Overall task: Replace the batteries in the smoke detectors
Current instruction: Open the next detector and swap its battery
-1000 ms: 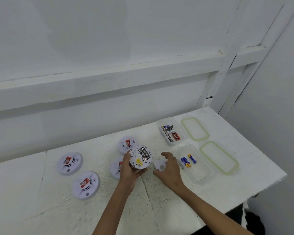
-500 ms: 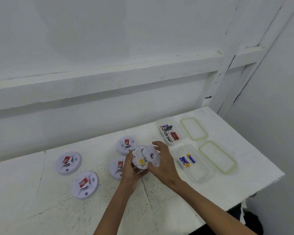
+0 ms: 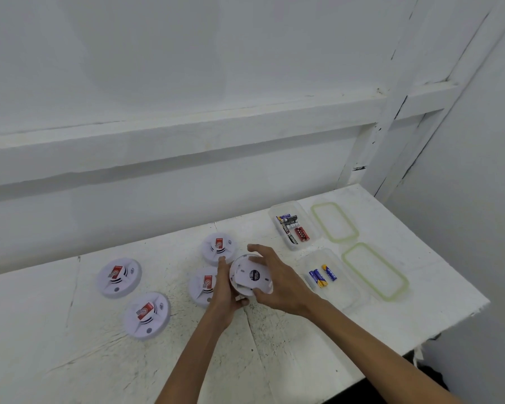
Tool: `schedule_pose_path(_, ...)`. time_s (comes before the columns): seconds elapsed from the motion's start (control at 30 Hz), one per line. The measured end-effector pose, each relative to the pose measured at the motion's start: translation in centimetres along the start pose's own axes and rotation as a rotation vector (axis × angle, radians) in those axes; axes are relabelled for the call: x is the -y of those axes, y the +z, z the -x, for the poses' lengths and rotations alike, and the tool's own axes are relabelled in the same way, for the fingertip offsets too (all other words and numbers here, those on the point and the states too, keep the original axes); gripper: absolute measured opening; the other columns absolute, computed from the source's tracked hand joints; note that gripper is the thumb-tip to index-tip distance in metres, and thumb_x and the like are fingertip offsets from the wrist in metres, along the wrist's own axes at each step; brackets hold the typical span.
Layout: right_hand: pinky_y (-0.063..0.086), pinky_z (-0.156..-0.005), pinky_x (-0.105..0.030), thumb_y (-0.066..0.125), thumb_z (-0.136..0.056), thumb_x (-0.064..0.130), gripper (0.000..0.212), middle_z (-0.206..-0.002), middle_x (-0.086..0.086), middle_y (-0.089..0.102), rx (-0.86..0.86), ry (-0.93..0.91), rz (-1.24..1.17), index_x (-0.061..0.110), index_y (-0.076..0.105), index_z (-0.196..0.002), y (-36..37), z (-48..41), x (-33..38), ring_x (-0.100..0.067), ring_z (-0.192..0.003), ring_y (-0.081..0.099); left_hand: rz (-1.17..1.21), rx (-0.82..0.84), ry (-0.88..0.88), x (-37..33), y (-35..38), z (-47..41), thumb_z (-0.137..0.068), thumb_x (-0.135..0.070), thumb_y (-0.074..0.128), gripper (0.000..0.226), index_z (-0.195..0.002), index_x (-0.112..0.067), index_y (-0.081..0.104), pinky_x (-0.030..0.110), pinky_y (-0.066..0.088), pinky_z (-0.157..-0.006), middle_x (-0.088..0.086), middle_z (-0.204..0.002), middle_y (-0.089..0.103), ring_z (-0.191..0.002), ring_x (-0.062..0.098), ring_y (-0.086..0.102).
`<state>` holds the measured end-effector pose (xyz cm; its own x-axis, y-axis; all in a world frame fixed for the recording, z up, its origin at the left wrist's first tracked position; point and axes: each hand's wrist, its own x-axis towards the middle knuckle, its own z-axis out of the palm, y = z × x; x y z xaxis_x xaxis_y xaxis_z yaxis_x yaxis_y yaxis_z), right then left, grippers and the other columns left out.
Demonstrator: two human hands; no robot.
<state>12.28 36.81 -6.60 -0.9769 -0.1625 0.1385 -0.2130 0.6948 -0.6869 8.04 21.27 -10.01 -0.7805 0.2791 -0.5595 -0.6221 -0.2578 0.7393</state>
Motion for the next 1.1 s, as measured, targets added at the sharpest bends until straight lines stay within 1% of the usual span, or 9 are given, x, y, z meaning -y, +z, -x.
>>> schedule_pose_path(0.07,0.057,-0.089,-0.037,0.071,-0.080,0.027,0.090,-0.152,0.013,0.032,0.029,0.007,0.018,0.034,0.018,-0.152,-0.1,0.0,-0.1,-0.005,-0.136,0.044,-0.019,0.011,-0.015,-0.1,0.1,0.1,-0.095,-0.075,0.029,0.072,-0.110,-0.021,0.073,0.030,0.048,-0.060,0.014,-0.104,0.078,-0.084,0.026,0.068)
schedule_pose_path(0.23,0.056,-0.095,-0.036,0.070,-0.082,0.025,0.092,-0.157,0.016,0.026,0.067,0.007,0.010,0.033,0.013,-0.154,-0.5,0.0,-0.1,-0.005,-0.141,0.040,-0.048,0.071,-0.001,-0.1,-0.2,-0.2,-0.089,-0.082,0.029,0.082,-0.114,-0.018,0.074,0.025,0.039,-0.051,0.022,-0.106,0.075,-0.063,0.020,0.062)
schedule_pose_path(0.3,0.055,-0.098,-0.036,0.070,-0.083,0.023,0.093,-0.159,0.018,0.024,0.080,0.002,0.006,0.033,0.012,-0.154,-0.6,0.1,-0.1,-0.004,-0.142,0.039,-0.057,0.065,0.006,0.0,-0.4,-0.5,-0.088,-0.083,0.030,0.083,-0.115,-0.018,0.074,0.026,0.039,-0.051,0.023,-0.104,0.074,-0.060,0.021,0.059)
schedule_pose_path(0.37,0.054,-0.099,-0.036,0.070,-0.083,0.022,0.094,-0.159,0.018,0.024,0.092,0.005,0.009,0.033,0.011,-0.155,-0.5,0.1,-0.2,-0.003,-0.142,0.038,-0.078,0.050,0.002,-0.1,-0.5,-0.7,-0.088,-0.083,0.029,0.083,-0.117,-0.019,0.072,0.027,0.043,-0.053,0.021,-0.104,0.075,-0.066,0.023,0.063)
schedule_pose_path(0.5,0.056,-0.096,-0.038,0.071,-0.082,0.020,0.094,-0.158,0.017,0.025,0.071,0.006,0.027,0.032,0.012,-0.155,-0.6,0.2,-0.2,-0.002,-0.140,0.040,-0.109,0.052,-0.024,0.0,-0.5,-0.6,-0.088,-0.084,0.026,0.083,-0.120,-0.023,0.072,0.037,0.047,-0.068,0.017,-0.108,0.076,-0.091,0.035,0.067)
schedule_pose_path(0.6,0.057,-0.091,-0.039,0.070,-0.081,0.020,0.094,-0.157,0.017,0.025,0.064,-0.005,0.040,0.031,0.013,-0.154,-0.7,0.1,-0.2,-0.003,-0.140,0.041,-0.113,0.036,-0.031,0.0,-0.3,-0.6,-0.091,-0.082,0.025,0.082,-0.117,-0.020,0.073,0.032,0.047,-0.062,0.017,-0.106,0.077,-0.081,0.028,0.067)
schedule_pose_path(0.73,0.059,-0.088,-0.040,0.069,-0.081,0.021,0.096,-0.157,0.020,0.025,0.108,-0.014,0.085,0.037,0.009,-0.154,-0.5,-0.1,-0.3,-0.005,-0.141,0.041,-0.121,0.044,-0.044,0.3,-0.3,-0.8,-0.091,-0.082,0.026,0.082,-0.117,-0.019,0.072,0.031,0.045,-0.059,0.016,-0.106,0.077,-0.079,0.028,0.067)
schedule_pose_path(0.9,0.058,-0.090,-0.040,0.069,-0.081,0.022,0.096,-0.158,0.021,0.025,0.134,-0.012,0.093,0.039,0.008,-0.154,-0.4,-0.2,-0.6,-0.005,-0.141,0.040,-0.113,0.053,-0.034,0.2,-0.4,-0.8,-0.091,-0.081,0.029,0.081,-0.115,-0.017,0.072,0.028,0.040,-0.054,0.022,-0.104,0.075,-0.062,0.023,0.063)
schedule_pose_path(1.1,0.056,-0.092,-0.041,0.068,-0.080,0.025,0.098,-0.158,0.009,0.033,0.151,0.001,0.098,0.043,0.005,-0.153,-0.4,-0.2,-0.8,-0.015,-0.140,0.044,-0.145,0.080,-0.035,0.4,-0.7,-1.1,-0.090,-0.083,0.026,0.088,-0.120,-0.015,0.071,0.029,0.044,-0.054,0.023,-0.104,0.075,-0.061,0.024,0.065)
